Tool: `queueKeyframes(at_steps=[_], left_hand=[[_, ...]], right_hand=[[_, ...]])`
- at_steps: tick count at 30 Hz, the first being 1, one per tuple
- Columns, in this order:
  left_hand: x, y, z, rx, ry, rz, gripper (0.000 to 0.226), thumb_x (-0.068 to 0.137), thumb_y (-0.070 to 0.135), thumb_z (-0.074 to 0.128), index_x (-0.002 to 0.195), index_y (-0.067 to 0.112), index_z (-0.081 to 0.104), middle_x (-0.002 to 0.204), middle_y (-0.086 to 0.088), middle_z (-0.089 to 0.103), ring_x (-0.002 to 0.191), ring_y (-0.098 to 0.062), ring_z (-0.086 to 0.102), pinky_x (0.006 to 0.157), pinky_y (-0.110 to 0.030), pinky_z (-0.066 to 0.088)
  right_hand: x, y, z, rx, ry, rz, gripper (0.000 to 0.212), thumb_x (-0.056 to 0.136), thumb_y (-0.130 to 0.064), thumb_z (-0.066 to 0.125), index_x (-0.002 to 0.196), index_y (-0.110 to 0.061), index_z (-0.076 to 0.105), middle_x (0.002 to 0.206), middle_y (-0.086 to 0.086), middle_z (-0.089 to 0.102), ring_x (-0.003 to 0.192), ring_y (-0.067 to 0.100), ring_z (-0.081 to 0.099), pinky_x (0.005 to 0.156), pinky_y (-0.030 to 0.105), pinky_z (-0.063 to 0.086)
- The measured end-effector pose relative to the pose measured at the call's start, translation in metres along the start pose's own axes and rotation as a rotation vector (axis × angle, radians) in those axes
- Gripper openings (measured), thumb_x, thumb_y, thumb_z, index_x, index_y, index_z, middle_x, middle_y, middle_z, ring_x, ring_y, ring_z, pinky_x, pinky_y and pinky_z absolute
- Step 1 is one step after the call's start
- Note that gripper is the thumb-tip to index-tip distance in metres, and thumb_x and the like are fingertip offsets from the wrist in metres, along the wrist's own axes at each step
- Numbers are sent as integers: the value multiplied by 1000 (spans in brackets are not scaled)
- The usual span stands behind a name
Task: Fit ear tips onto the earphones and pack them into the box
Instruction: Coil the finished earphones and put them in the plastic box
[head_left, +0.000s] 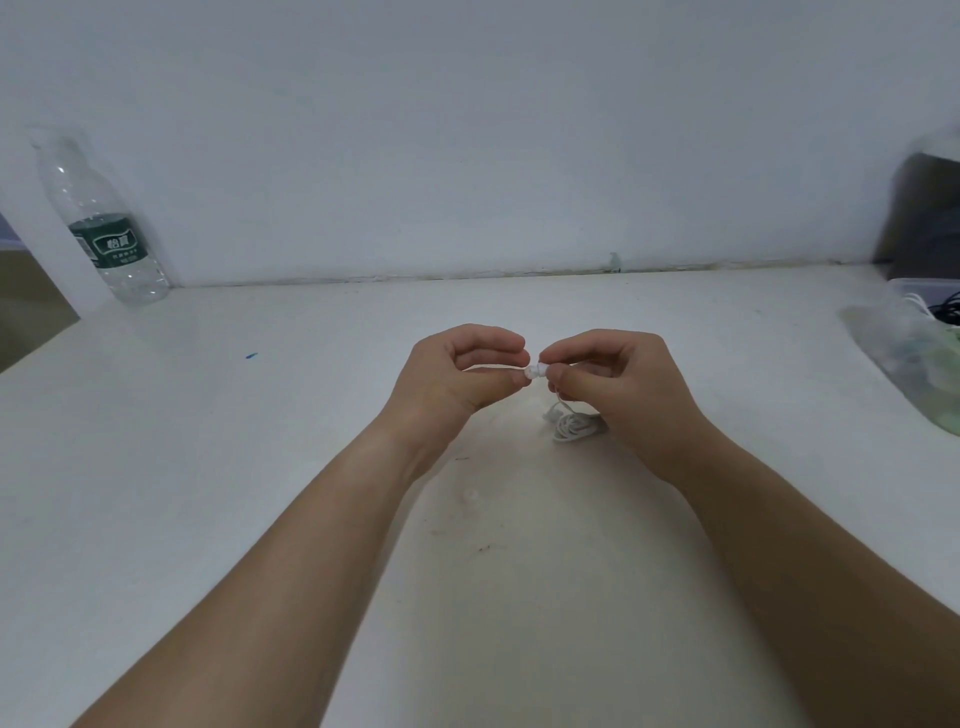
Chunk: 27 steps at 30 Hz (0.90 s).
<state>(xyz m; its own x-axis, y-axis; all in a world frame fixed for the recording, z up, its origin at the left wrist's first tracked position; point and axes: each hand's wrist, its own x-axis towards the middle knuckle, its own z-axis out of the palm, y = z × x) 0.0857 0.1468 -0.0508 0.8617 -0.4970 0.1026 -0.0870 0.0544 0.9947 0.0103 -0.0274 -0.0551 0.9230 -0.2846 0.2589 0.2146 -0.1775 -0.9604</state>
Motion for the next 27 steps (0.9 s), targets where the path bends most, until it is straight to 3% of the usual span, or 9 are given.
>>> queueKeyframes(at_steps=[6, 12, 19, 24, 27], left_hand=[[2, -2, -1, -45, -23, -13, 28, 68, 11, 82, 94, 17, 75, 99, -11, 76, 95, -21, 72, 96, -37, 55], [2, -4, 0, -121, -67, -32, 22, 82, -6, 75, 97, 10, 72, 95, -12, 75, 91, -22, 70, 84, -26, 55], [0, -1, 2, -218, -93, -29, 26, 84, -13, 67, 96, 10, 69, 92, -7, 74, 86, -17, 70, 81, -23, 54], [0, -1, 2, -233, -91, -16, 27, 83, -13, 68, 95, 10, 70, 90, -6, 73, 84, -15, 70, 79, -21, 54], [1, -2, 1, -210, -92, -15, 24, 83, -11, 70, 96, 9, 70, 92, -8, 73, 84, -16, 70, 78, -21, 54]], right_hand=[[-1, -2, -2, 56, -40, 5, 7, 83, -3, 77, 89, -7, 76, 84, 11, 76, 81, 26, 75, 84, 46, 58], [-1, -1, -4, 157, -95, 29, 12, 87, 5, 68, 92, -5, 74, 85, 14, 76, 76, 23, 72, 78, 29, 58], [-1, -4, -4, 196, -73, 48, 8, 81, -3, 77, 87, -8, 76, 88, 16, 75, 78, 24, 72, 78, 32, 58], [-1, -3, -5, 217, -84, 58, 21, 68, -13, 87, 87, -10, 78, 87, 17, 74, 76, 24, 72, 81, 33, 58], [0, -2, -6, 233, -98, 64, 9, 80, -5, 77, 88, -8, 77, 85, 16, 74, 75, 24, 71, 82, 35, 57]])
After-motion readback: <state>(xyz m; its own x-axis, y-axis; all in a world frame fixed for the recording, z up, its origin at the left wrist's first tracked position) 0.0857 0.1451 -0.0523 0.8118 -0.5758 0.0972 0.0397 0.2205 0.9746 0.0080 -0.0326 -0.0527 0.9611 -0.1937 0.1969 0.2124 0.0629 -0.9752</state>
